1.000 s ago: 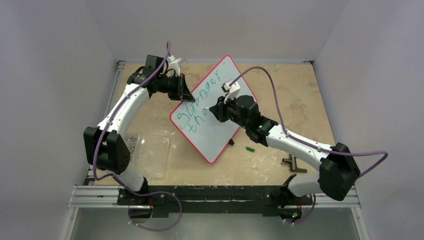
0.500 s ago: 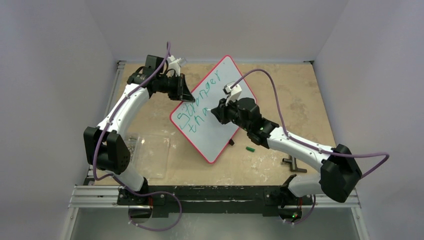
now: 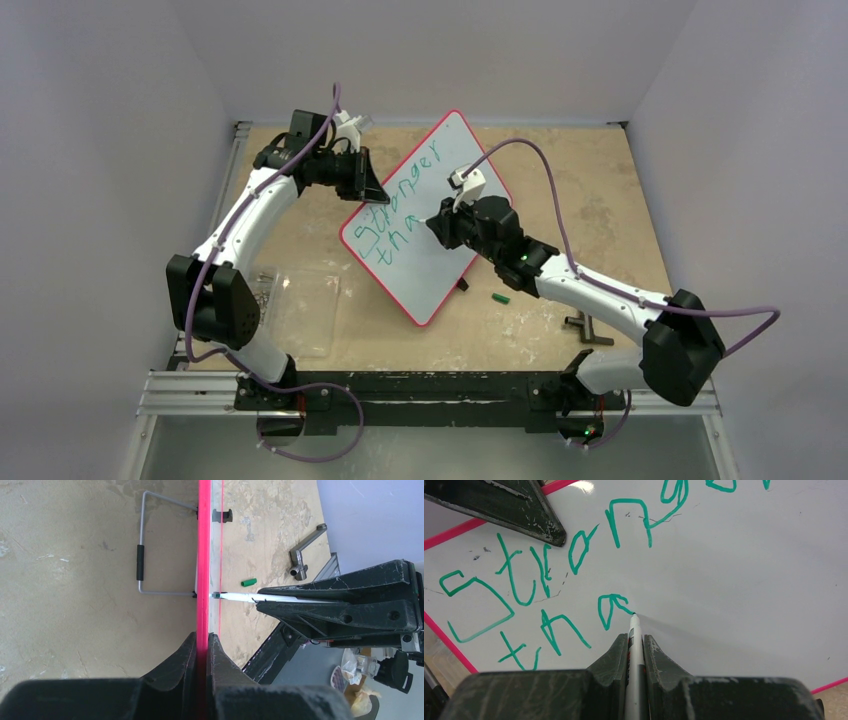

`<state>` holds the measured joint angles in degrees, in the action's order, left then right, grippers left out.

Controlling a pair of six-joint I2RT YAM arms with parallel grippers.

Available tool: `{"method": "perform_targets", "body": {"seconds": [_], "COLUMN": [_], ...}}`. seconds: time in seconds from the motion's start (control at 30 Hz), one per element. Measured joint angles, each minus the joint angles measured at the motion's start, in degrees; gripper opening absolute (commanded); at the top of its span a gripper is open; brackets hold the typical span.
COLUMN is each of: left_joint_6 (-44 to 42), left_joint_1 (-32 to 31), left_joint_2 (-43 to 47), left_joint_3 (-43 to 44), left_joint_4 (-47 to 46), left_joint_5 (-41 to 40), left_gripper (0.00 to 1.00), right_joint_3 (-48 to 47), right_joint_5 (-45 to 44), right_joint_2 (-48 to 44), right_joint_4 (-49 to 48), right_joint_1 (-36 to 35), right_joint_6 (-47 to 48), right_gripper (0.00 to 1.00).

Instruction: Write a sentence on the whiteboard

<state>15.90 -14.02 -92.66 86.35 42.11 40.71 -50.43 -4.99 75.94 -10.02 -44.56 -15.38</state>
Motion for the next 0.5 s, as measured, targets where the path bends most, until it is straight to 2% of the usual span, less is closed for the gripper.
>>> {"method": "perform_targets", "body": {"seconds": [0.5], "left_joint_6": [0.0], "left_joint_1": [0.0], "left_joint_2": [0.1], "left_joint_3": [0.0], "left_joint_4": [0.0], "left_joint_5": [0.0], "left_gripper": [0.0], "right_joint_3": [-2.1], "right_joint_5": [-1.7], "right_joint_2": [-2.3], "right_joint_4": [2.8], "right_joint_1": [0.1], "right_joint_6": [0.4], "right_gripper": [0.0]}}
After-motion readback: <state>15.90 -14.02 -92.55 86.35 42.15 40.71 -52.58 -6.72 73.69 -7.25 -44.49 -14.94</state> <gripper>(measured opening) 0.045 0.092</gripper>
